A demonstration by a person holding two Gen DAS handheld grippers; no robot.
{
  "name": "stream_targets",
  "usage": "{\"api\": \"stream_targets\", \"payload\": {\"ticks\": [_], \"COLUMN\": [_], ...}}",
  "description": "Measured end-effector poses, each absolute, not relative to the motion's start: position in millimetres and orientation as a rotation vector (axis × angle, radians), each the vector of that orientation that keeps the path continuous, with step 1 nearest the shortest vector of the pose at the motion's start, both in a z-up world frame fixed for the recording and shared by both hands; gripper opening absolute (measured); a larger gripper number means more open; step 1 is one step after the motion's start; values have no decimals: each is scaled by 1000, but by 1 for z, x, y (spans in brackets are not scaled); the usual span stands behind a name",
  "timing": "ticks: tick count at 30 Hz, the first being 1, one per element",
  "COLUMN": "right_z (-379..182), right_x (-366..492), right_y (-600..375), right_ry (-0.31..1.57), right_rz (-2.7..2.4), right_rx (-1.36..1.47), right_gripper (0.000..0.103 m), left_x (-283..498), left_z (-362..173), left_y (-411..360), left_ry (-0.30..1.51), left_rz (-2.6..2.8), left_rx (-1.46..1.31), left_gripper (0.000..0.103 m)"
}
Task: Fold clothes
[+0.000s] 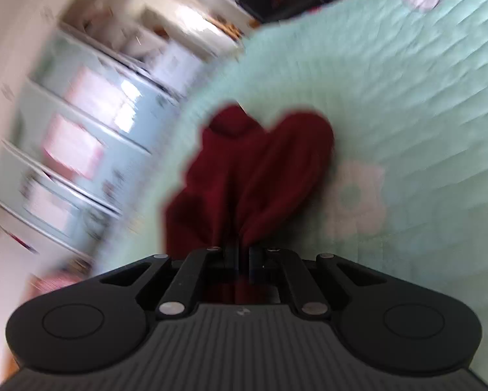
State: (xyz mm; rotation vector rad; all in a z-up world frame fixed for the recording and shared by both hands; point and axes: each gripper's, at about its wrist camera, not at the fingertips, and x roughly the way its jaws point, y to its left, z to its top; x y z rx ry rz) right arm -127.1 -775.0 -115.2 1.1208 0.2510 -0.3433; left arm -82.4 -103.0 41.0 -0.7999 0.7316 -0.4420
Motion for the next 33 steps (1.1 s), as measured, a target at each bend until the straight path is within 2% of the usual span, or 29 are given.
{"api": "stream_targets", "payload": {"ticks": [2, 9, 17, 25, 33], "right_z": [-98, -74, -83, -105, -116], "right_x": [-166, -282, -344, -333, -318], "right_y": [-776, -775, -768, -766, -764], "right_ry": [179, 168, 189, 271, 315], "right_rz": [-321, -469, -600, -609, -569], "right_rx": [1144, 1107, 1091, 1095, 1139], "right_gripper": [6, 5, 5, 6, 11], "left_x": [-83, -99, -104, -98, -111], "left_z": [41, 17, -22, -12, 20], "left_y": [-92, -92, -119, -101, -49], "left_ry": [720, 883, 1031, 952, 772], "left_rz": [-444, -618, -645, -589, -468], "left_rx": [-814, -823, -766, -801, -874], "left_gripper": [6, 6, 6, 6, 6]}}
